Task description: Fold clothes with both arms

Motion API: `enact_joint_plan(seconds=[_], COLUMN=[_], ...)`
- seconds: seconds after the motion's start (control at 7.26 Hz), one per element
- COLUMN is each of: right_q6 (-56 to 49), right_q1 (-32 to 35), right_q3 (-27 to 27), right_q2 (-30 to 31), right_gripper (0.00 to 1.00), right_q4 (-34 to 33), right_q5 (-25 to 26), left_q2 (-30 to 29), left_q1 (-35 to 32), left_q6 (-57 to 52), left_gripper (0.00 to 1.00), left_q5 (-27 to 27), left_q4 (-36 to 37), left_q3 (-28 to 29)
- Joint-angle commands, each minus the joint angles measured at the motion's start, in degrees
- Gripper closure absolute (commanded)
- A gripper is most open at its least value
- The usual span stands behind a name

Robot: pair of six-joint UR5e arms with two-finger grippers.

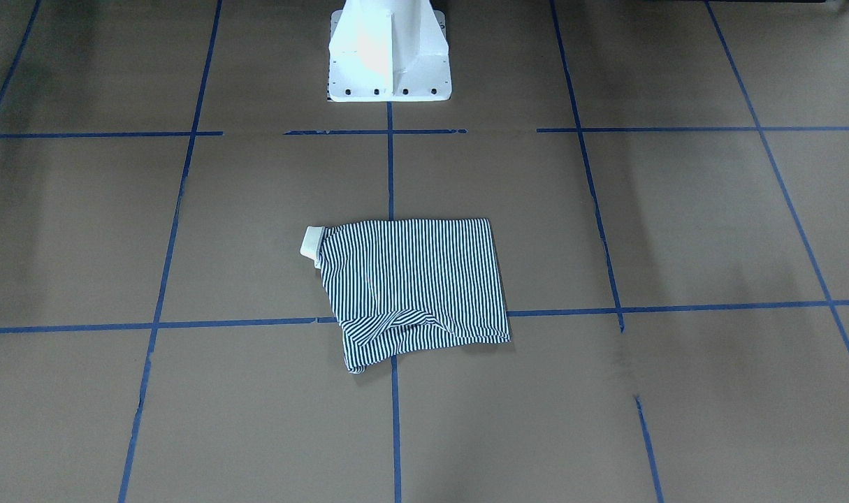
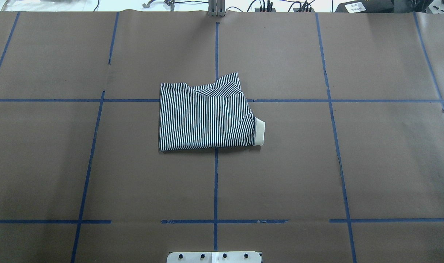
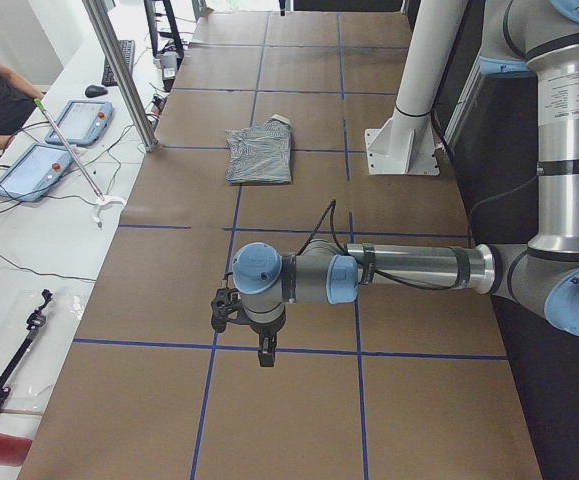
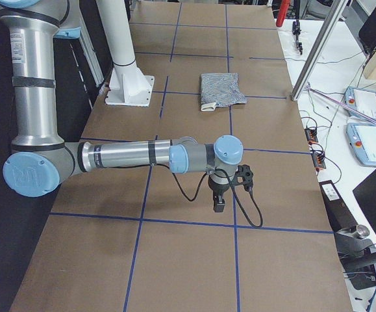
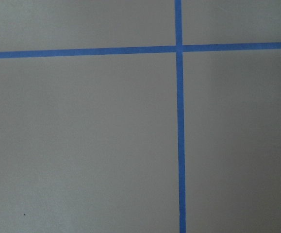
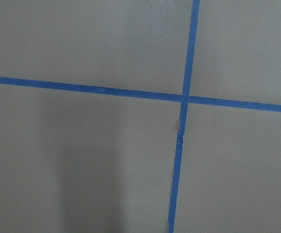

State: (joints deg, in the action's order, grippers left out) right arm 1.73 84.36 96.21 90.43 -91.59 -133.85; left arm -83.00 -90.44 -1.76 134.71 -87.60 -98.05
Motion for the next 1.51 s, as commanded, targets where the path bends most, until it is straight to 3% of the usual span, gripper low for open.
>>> enact_joint_plan(seconds=[0.0, 0.55, 0.83, 1.38], right_q6=[-0.6, -1.8, -2.0, -1.1], right_q1=[0.0, 0.0, 0.0, -0.2], right_q3=[0.3, 0.5, 0.8, -2.6], right_q2=[0.5, 0.1, -0.1, 0.5], right_gripper=[0.00, 0.00, 0.00, 0.00], right_q4=[0.1, 0.3, 0.5, 0.6], right_q5=[0.4, 1.7, 1.0, 0.2], left_q2=[-0.1, -0.1, -0.4, -0.1], left_q1=[0.0, 0.0, 0.0, 0.1], left_q6=[0.0, -0.2, -0.2, -0.2], left_gripper=[0.00, 0.00, 0.00, 0.00], left_q5=[-0.2, 0.1, 0.2, 0.2], left_q4=[-0.1, -2.3, -7.7, -7.6], left_q3=[-0.2, -1.0, -0.1, -0.6])
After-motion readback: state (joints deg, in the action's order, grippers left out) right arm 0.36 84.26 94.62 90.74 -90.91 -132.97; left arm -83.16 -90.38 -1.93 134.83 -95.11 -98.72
